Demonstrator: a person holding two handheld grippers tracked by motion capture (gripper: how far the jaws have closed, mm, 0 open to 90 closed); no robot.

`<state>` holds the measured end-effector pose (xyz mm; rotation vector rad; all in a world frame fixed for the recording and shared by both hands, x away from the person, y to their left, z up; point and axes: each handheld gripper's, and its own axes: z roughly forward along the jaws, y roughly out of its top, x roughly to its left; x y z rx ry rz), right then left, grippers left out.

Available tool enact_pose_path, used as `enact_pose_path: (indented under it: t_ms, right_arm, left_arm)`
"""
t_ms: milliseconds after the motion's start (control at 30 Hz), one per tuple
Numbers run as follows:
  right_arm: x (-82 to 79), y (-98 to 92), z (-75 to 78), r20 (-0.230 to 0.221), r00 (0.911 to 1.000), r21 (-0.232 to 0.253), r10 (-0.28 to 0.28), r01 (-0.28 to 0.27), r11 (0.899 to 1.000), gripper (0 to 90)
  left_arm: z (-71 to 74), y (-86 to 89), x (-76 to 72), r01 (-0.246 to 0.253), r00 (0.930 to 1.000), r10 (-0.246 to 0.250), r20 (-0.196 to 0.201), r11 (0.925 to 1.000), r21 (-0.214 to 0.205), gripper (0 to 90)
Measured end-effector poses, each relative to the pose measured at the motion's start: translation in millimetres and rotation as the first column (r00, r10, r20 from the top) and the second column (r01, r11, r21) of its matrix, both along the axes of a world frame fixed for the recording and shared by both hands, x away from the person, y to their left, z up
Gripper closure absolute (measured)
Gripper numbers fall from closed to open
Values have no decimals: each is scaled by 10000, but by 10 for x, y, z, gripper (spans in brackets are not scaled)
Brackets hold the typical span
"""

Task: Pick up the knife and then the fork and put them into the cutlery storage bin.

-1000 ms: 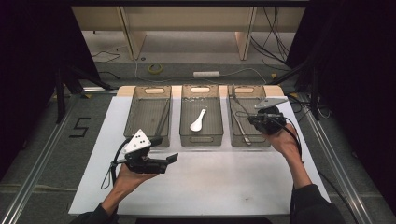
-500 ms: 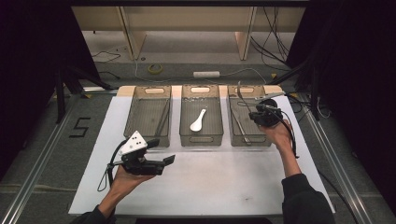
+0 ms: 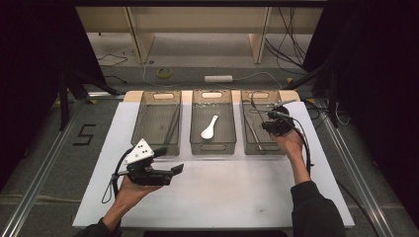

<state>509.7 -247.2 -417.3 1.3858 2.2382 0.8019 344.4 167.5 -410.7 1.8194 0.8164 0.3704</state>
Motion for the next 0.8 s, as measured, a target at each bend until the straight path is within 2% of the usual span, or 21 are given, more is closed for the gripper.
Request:
enact_pose_path:
  t_ms: [333,500,700,733,800]
  right_arm:
    - [17,42,-82,-282,9996,-130,-49,45,9999,874]
    - [40,49,-147,-594,9980,-226,-196,182,9996,872]
    - [48,49,-141,-659,9974,-233,-305,290,9993,849]
    - [44,34,-117,-625,9975,54,-334,338,9994,750]
    - [44,32,-88,-652,9972,196,-379,393,9990,641]
  left_arm:
    - [-22,-19,3,56,9999,-52,-157,9997,251,157]
    - [-29,-48,-6,144,9998,-137,-168,9991,404,157]
    - [-29,-42,-2,98,9998,-92,-183,9994,332,157]
    - [-29,-42,-2,103,9998,-97,-190,9994,341,157]
    - [-30,-46,-2,119,9998,-112,-182,9993,365,157]
